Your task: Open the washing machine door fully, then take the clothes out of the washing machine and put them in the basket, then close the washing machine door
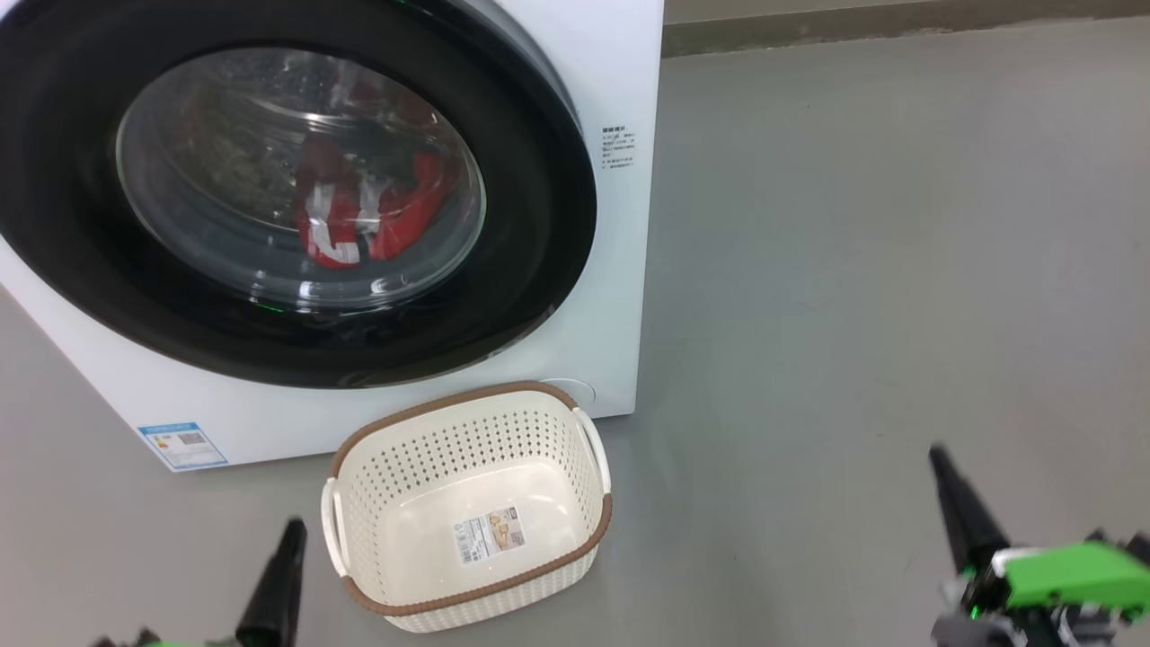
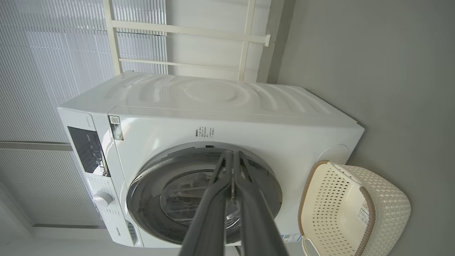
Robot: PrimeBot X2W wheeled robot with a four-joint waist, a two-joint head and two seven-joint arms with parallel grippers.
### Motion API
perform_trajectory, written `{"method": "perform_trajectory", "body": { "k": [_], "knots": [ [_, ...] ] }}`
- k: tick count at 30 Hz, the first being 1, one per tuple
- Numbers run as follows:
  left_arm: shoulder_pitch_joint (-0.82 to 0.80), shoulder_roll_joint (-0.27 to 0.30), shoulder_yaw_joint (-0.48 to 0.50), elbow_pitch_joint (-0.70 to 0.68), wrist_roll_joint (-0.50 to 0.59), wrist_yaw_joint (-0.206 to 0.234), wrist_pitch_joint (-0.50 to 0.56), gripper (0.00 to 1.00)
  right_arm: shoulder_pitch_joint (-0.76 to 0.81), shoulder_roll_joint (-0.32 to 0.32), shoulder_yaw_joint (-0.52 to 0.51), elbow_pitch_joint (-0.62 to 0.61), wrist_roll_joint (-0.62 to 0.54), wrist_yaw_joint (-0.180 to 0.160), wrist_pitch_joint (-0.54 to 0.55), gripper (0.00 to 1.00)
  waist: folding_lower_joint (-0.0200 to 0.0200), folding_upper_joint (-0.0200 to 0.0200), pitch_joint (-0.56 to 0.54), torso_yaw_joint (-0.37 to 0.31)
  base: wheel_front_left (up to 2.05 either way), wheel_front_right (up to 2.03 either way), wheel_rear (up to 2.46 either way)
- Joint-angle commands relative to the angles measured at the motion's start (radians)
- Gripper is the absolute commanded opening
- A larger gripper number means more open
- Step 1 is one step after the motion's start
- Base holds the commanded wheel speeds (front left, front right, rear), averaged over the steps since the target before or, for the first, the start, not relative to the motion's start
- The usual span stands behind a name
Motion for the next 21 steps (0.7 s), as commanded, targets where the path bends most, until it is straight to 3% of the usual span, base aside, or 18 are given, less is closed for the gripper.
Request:
{"method": "perform_trajectory", "body": {
  "k": [1, 9, 13, 21],
  "knots": [
    [-0.006, 0.001, 0.002, -0.010, 0.000, 0.000, 0.000, 1.00, -0.009, -0.004, -0.002, -0.010, 0.000, 0.000, -0.001, 1.00, 0.0000, 0.0000, 0.000, 0.000, 0.00, 0.00, 0.00],
    [0.006, 0.000, -0.002, 0.007, 0.004, 0.000, -0.009, 1.00, 0.009, 0.004, 0.017, 0.009, -0.007, 0.000, -0.019, 1.00, 0.0022, 0.0000, -0.002, -0.001, 0.00, 0.00, 0.00],
    [0.004, 0.005, -0.009, -0.002, 0.019, -0.001, -0.024, 1.00, 0.008, 0.003, 0.026, 0.001, -0.026, 0.000, -0.033, 1.00, 0.0002, 0.0000, -0.001, -0.001, 0.00, 0.00, 0.00],
    [-0.002, 0.023, -0.029, -0.012, 0.065, -0.001, -0.057, 1.00, 0.003, 0.001, 0.037, -0.012, -0.088, 0.000, -0.057, 1.00, 0.0001, 0.0000, 0.000, -0.003, 0.00, 0.00, 0.00]
  ]
}}
